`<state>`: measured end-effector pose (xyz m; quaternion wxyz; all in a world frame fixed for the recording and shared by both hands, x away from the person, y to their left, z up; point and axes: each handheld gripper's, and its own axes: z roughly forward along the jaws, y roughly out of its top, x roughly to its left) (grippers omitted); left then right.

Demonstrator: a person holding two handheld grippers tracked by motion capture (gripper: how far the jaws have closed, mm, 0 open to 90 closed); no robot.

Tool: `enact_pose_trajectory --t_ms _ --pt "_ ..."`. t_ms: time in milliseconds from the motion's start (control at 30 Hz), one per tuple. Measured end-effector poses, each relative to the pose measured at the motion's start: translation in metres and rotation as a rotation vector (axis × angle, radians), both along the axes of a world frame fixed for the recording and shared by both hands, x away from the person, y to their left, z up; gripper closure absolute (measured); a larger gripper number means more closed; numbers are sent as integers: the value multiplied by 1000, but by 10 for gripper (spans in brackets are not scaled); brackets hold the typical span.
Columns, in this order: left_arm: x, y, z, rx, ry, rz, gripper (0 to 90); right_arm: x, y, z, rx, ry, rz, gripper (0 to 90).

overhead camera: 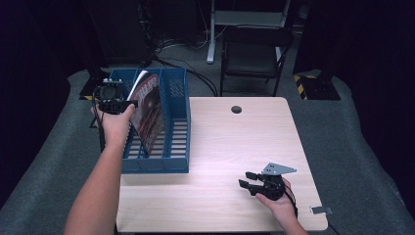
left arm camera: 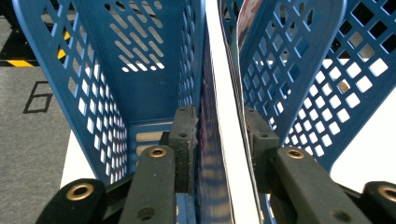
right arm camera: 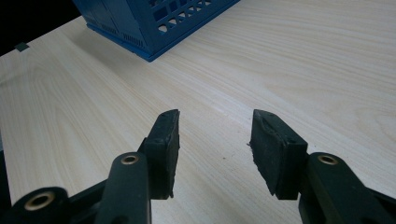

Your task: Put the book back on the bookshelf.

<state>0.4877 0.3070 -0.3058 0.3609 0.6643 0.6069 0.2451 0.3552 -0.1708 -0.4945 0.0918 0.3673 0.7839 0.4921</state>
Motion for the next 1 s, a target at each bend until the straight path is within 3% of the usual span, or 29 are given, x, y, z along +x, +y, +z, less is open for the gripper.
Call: enact_pose_trajectory --t_ms 667,1000 --pt "-12 0 1 -4 -7 -36 477 1 2 -1 -4 2 9 519" --pt "-19 7 2 -6 -4 -65 464 1 2 -2 -1 1 1 515"
